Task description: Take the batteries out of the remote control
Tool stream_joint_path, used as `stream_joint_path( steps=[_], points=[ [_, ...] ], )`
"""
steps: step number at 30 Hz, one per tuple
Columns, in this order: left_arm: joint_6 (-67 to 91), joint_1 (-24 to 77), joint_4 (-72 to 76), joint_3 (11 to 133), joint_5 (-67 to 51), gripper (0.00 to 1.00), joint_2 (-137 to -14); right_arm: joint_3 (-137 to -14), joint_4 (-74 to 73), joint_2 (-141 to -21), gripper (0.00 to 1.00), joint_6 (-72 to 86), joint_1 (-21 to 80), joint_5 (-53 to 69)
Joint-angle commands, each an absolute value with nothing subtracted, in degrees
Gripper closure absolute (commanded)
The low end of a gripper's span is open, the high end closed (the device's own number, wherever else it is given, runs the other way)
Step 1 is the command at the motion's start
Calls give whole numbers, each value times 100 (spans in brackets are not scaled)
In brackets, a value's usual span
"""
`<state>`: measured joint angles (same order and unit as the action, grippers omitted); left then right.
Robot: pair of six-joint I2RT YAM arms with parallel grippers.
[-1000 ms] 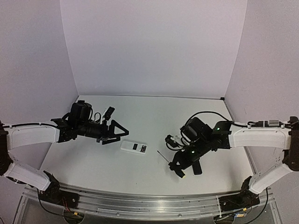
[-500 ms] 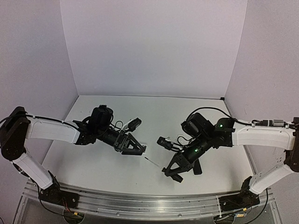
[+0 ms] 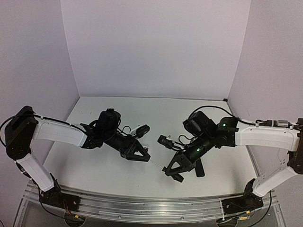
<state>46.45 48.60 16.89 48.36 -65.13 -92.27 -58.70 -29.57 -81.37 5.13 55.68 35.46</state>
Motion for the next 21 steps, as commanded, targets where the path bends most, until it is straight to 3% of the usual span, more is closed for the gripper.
stream_joint_path(
  steps=[1,2,3,7,8,9,10,12,13,17,21],
  points=[
    [4853,4919,1998,5052,-6728,91,-9253,-6116,-2909,-8186,100,386,5608,3583],
    [4870,4929,1995,5042,-6751,98,-9238,-6117,-2909,-8184,100,386,5610,3550],
    [4897,4936,2033,5011,-6757,100,-9207,-6117,-2909,-8190,100,379,5608,3525],
    [5088,4948,2405,4806,-6624,100,-9026,-6142,-2909,-8172,100,371,5616,3425],
    [5108,4948,2418,4786,-6565,100,-8978,-6143,-2909,-8151,96,399,5615,3334],
    [5120,4948,2423,4766,-6493,100,-8930,-6145,-2906,-8128,88,438,5614,3231],
    [5118,4948,2428,4742,-6402,100,-8885,-6149,-2899,-8101,73,500,5613,3113],
    [5093,4948,2476,4676,-6156,100,-8796,-6139,-2833,-8016,33,707,5610,2798],
    [5052,4940,2484,4635,-5977,100,-8727,-6102,-2733,-7939,24,884,5609,2495],
    [5134,4899,2972,4319,-5224,100,-8415,-5698,-1989,-7452,18,1767,5600,1533],
    [5242,4870,3745,3828,-4452,100,-7970,-5248,-977,-7089,18,2685,5576,1731]
  ],
)
